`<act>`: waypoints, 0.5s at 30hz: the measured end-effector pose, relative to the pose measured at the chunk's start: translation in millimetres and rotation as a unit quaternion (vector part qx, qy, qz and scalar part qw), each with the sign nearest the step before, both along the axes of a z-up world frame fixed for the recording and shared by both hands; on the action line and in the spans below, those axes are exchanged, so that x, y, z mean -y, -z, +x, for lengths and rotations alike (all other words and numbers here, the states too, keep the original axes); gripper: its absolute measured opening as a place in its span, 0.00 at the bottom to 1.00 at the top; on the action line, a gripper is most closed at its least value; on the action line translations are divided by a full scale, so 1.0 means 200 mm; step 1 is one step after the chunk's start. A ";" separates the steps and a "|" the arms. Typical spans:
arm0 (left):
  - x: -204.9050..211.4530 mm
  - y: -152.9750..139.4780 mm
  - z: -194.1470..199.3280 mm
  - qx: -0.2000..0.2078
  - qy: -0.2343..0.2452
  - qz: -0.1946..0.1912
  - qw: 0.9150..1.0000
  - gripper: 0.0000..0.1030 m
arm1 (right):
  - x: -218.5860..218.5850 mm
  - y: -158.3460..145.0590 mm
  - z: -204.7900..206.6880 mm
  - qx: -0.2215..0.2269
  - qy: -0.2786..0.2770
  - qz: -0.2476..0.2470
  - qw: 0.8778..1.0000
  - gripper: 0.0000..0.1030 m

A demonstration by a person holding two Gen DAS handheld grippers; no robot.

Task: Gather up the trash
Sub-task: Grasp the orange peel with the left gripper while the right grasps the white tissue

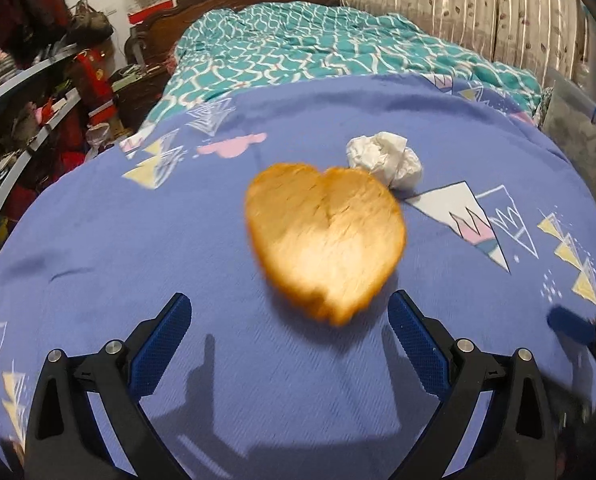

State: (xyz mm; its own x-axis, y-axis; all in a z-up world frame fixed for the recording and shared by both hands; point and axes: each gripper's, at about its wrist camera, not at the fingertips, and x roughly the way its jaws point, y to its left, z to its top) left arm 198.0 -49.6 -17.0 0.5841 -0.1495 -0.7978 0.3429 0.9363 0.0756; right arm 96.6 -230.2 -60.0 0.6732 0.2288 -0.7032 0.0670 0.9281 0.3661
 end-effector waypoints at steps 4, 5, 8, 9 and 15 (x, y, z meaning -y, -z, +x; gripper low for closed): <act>0.00 0.03 0.08 -0.023 -0.007 -0.039 0.999 0.69 | 0.03 0.00 0.03 -0.005 0.015 0.001 1.000 0.97; -0.03 0.03 0.08 -0.024 -0.011 -0.059 0.998 0.59 | 0.04 -0.01 0.06 -0.004 0.019 -0.004 1.000 0.97; -0.09 0.05 0.11 -0.030 -0.027 -0.096 0.995 0.46 | 0.07 -0.03 0.22 -0.005 0.019 -0.035 0.999 0.97; -0.12 0.05 0.11 -0.032 -0.028 -0.112 0.993 0.44 | 0.08 -0.04 0.28 -0.003 0.020 -0.042 0.999 0.97; -0.17 0.04 0.14 -0.051 -0.009 -0.172 0.984 0.42 | 0.01 -0.07 0.72 -0.015 -0.003 -0.049 0.999 0.96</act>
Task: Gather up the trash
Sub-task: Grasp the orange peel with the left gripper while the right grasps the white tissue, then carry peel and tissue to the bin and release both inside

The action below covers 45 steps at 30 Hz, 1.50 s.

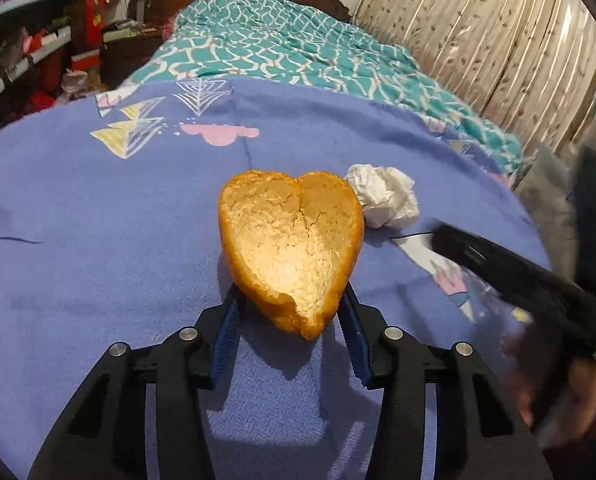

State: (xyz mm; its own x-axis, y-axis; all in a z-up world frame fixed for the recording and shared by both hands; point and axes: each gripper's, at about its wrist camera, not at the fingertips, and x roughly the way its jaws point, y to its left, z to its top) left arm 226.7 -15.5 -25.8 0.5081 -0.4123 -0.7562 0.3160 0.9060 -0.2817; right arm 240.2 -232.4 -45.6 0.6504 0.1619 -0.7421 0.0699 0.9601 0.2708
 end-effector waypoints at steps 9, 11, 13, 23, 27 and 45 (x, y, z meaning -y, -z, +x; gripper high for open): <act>-0.05 0.01 0.03 -0.023 0.023 -0.065 0.997 0.38 | -0.08 0.07 0.18 -0.043 -0.001 -0.013 0.999 0.32; -0.03 0.00 0.01 -0.018 0.038 -0.067 0.997 0.37 | -0.07 0.07 0.08 -0.040 -0.002 -0.016 0.999 0.32; 0.01 -0.02 -0.03 -0.005 0.062 -0.063 0.996 0.37 | -0.05 0.06 -0.05 -0.035 -0.002 -0.022 0.999 0.32; 0.33 -0.07 -0.36 -0.007 0.232 -0.073 0.970 0.36 | 0.21 0.04 -0.80 -0.027 0.035 -0.021 0.999 0.32; 0.44 -0.07 -0.52 -0.013 0.278 -0.062 0.958 0.38 | 0.27 0.04 -1.01 -0.013 0.052 -0.018 0.998 0.32; 0.61 -0.07 -0.62 -0.022 0.263 -0.014 0.964 0.14 | 0.33 0.03 -1.11 0.016 0.064 0.010 0.998 0.32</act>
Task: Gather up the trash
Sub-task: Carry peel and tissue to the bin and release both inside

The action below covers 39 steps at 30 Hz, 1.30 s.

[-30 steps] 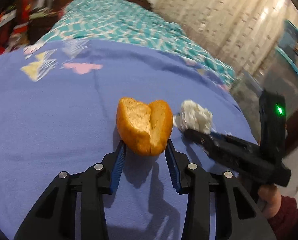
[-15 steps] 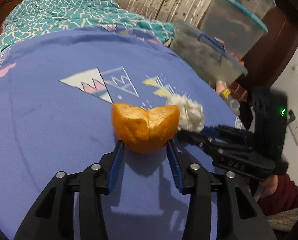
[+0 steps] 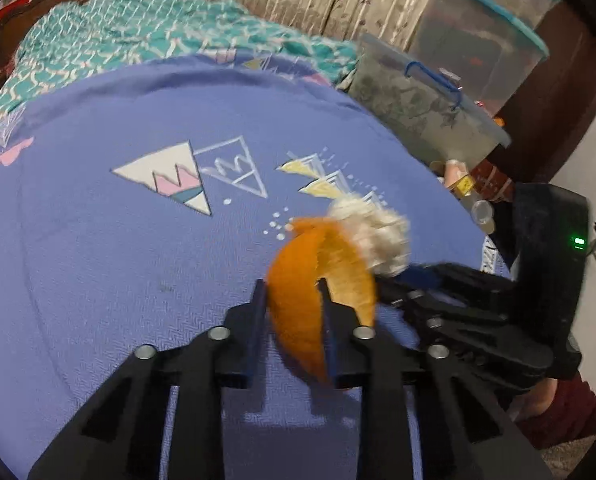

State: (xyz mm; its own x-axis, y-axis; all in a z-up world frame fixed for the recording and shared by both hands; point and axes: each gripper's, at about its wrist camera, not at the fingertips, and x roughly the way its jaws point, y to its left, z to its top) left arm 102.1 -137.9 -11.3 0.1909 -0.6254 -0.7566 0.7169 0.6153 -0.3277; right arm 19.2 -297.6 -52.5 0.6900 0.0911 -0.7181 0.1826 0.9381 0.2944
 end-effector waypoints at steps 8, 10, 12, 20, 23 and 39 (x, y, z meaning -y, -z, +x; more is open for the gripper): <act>0.16 -0.06 -0.04 -0.020 0.022 -0.019 0.999 0.07 | 0.23 -0.02 -0.18 0.024 0.051 0.027 0.998 0.32; 0.25 -0.09 -0.06 -0.017 0.035 -0.020 0.999 0.07 | 0.29 -0.03 -0.22 0.031 0.065 0.031 0.997 0.32; 0.32 -0.11 -0.07 -0.020 0.045 -0.021 0.999 0.07 | 0.37 -0.05 -0.30 0.044 0.088 0.038 0.994 0.32; 0.76 -0.24 -0.13 -0.030 0.099 -0.026 0.994 0.07 | 0.74 -0.17 -0.64 0.089 0.183 0.019 0.979 0.32; 1.00 -0.32 -0.18 -0.012 0.121 -0.021 0.992 0.07 | 0.92 -0.19 -0.79 0.100 0.229 0.012 0.968 0.32; 2.41 -0.23 -0.45 0.061 0.199 0.065 0.976 0.09 | 1.68 -0.02 -1.00 -0.003 0.322 -0.075 0.944 0.34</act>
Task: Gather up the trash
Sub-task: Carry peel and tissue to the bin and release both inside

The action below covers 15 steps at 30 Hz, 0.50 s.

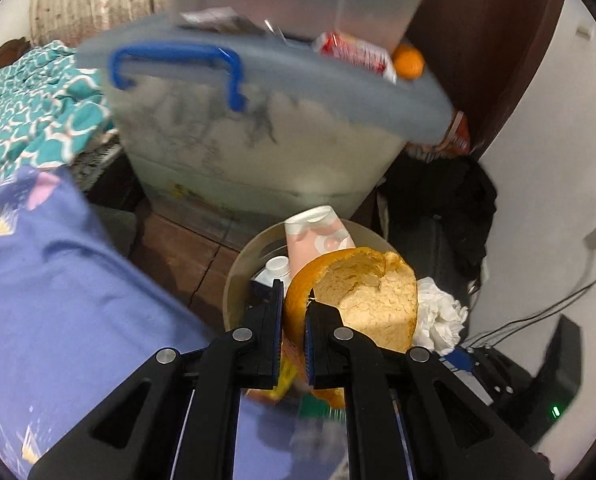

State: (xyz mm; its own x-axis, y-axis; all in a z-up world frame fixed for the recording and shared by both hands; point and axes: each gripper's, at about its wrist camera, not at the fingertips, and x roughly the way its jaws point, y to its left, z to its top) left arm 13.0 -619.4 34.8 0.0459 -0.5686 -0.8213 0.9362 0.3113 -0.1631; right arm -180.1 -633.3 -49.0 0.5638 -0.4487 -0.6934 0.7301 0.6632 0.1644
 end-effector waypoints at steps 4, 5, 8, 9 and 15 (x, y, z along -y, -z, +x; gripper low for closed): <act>0.12 0.13 -0.01 0.007 -0.009 0.029 1.000 0.33 | 0.04 0.05 0.07 -0.028 -0.024 -0.014 0.999 0.50; 0.11 0.13 0.00 0.009 -0.013 0.027 1.000 0.41 | 0.04 0.05 0.08 -0.030 -0.028 -0.017 0.999 0.60; 0.06 0.08 0.00 0.011 -0.011 0.006 1.000 0.57 | 0.01 0.05 0.07 -0.018 -0.035 -0.029 0.999 0.69; 0.03 0.04 -0.01 0.018 -0.009 -0.004 1.000 0.60 | 0.01 0.06 0.06 -0.014 -0.036 -0.030 0.999 0.71; -0.23 -0.18 -0.05 0.014 -0.001 -0.069 0.998 0.69 | -0.06 0.03 -0.04 0.027 -0.017 -0.023 0.999 0.72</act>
